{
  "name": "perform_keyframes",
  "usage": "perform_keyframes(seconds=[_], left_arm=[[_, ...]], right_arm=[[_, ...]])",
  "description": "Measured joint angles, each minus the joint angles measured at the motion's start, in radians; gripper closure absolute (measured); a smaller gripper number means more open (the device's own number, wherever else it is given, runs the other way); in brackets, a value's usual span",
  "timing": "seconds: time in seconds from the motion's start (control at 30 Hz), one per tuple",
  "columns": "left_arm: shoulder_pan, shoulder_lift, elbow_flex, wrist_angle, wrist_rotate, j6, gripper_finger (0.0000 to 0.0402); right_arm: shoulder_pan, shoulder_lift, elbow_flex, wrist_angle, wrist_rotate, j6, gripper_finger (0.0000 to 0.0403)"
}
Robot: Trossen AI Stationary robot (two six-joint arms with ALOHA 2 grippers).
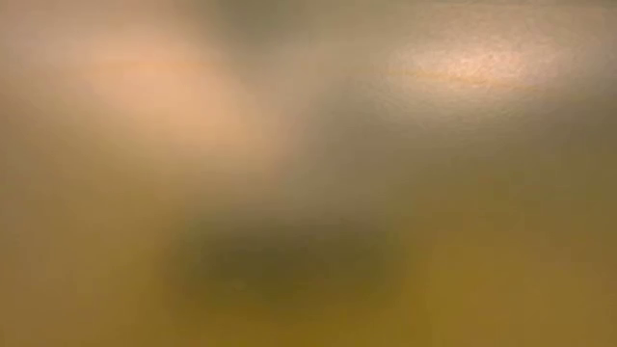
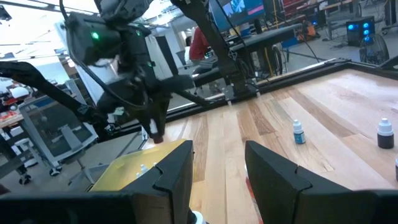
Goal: Pick & Place food coloring
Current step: Put the small red food coloring bottle in the yellow bin
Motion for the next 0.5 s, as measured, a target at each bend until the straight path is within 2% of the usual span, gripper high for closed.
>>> perform_keyframes(seconds=[0.13, 0.3, 0.5], left_arm=[[0.0, 0.0, 0.043, -0.019, -0.018, 0.205, 0.0322], [-0.006, 0.0, 0.109, -0.03, 0.04, 0.524, 0.0322], [-0.063, 0.0, 0.157, -0.056, 0.055, 0.739, 0.0322]], right_arm=[[0.0, 0.0, 0.0, 0.0, 0.0, 0.0, 0.0266], [0.0, 0.0, 0.0, 0.0, 0.0, 0.0, 0.0264], [0.0, 0.0, 0.0, 0.0, 0.0, 0.0, 0.0266]])
